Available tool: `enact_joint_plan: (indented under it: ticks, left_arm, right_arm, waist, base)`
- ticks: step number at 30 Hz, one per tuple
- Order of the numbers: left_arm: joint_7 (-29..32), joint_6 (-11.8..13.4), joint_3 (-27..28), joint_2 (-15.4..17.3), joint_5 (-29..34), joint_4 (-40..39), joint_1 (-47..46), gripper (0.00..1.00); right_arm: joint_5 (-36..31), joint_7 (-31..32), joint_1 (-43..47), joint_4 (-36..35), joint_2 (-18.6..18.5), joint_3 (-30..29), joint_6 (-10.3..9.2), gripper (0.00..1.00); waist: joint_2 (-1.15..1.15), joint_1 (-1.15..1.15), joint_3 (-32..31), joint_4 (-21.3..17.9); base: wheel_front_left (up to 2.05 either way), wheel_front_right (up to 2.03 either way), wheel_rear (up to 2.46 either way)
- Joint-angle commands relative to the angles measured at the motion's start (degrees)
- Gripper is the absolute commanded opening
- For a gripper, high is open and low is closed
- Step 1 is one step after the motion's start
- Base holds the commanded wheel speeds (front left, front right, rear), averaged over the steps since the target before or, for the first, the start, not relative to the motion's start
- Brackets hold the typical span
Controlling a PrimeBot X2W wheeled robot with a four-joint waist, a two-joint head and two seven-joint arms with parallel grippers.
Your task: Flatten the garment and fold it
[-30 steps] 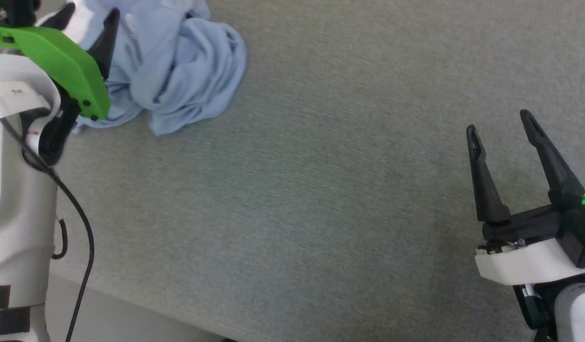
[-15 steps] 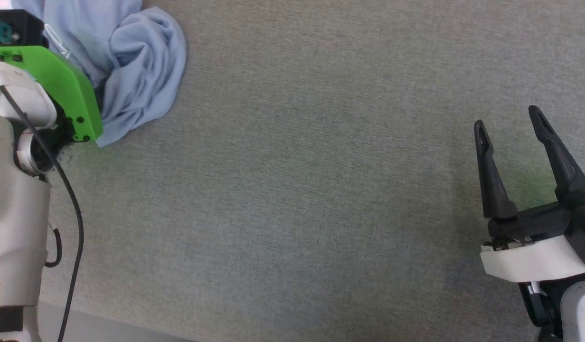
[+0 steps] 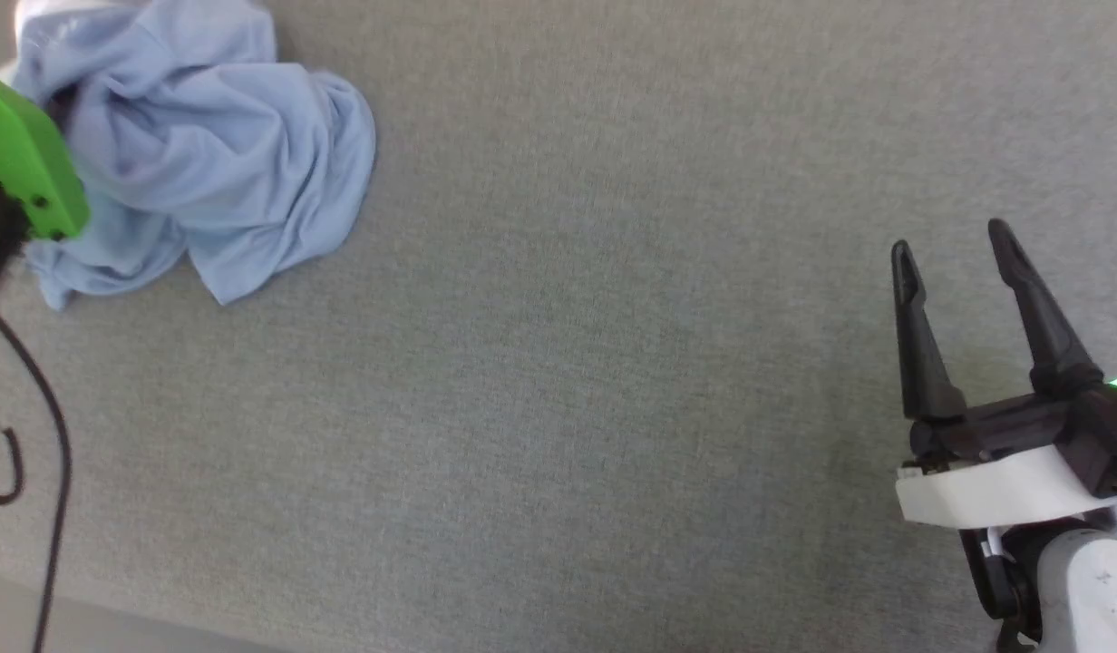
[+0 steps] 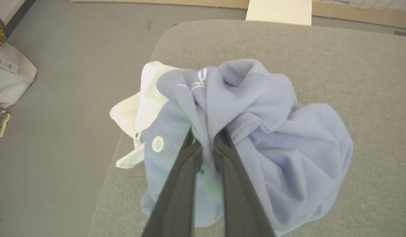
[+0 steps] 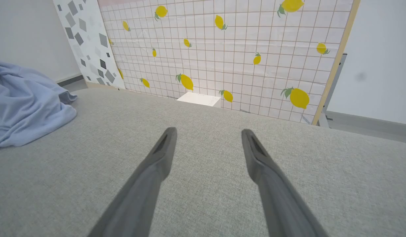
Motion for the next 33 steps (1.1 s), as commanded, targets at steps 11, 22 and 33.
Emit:
enact_joint_plan:
  ticks: [11,22,33]
  left_arm:
    - [-0.65,1.08,-0.07,0.51,0.58,-6.56,-7.19,0.00]
    - [7.43,2.16,-5.05,-5.66,-2.03,-13.75,-15.39,0.00]
    - [10.33,7.04,-12.40,-16.89,-3.04,-19.34,-12.60,0.00]
  right_arm:
    - [3.78,-4.41,3.81,6.50,1.56,-3.01,-0.10,1.00]
    - [7.05,-6.44,7.10,8.67,1.59,-9.11,-0.10,1.00]
    - [6.88,-5.11,6.87,4.89,1.59,-16.17,-0.10,1.00]
  waist:
    - [0.00,0.00,-17.95,-3.71]
    - [0.00,0.00,-24.58,-7.02]
    - [0.00,0.00,-24.25,-13.44]
  base:
    - [0.00,0.00,0.00]
    - [0.00,0.00,0.00]
    - [0.00,0.00,0.00]
